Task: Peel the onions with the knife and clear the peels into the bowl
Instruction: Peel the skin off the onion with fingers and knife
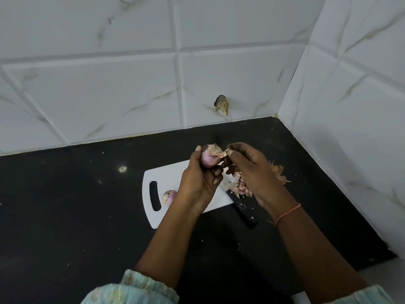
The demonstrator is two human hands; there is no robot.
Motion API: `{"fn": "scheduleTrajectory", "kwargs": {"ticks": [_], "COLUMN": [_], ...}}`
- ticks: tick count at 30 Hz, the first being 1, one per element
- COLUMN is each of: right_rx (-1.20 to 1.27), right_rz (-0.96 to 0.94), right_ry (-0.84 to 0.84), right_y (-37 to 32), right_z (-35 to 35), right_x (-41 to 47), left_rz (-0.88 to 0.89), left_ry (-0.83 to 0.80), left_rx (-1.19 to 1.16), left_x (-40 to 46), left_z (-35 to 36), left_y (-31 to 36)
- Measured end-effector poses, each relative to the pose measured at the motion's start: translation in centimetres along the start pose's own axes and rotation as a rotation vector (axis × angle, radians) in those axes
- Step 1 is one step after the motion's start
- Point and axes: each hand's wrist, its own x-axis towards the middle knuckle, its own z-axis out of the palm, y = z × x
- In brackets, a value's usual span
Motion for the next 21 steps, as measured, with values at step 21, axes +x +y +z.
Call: {"fn": "scheduleTrajectory", "kwargs": {"ticks": [21], "right_rx": [-0.283], "right_rz": [-0.392], "right_ry": [0.163], "right_y": [0.9], "right_z": [0.7], "right_x": [-0.4], "left_rz": [0.014], "left_ry": [-0.033], "left_rx": [0.050], "left_x": [0.1], "left_z": [0.0], "left_y": [0.0]}}
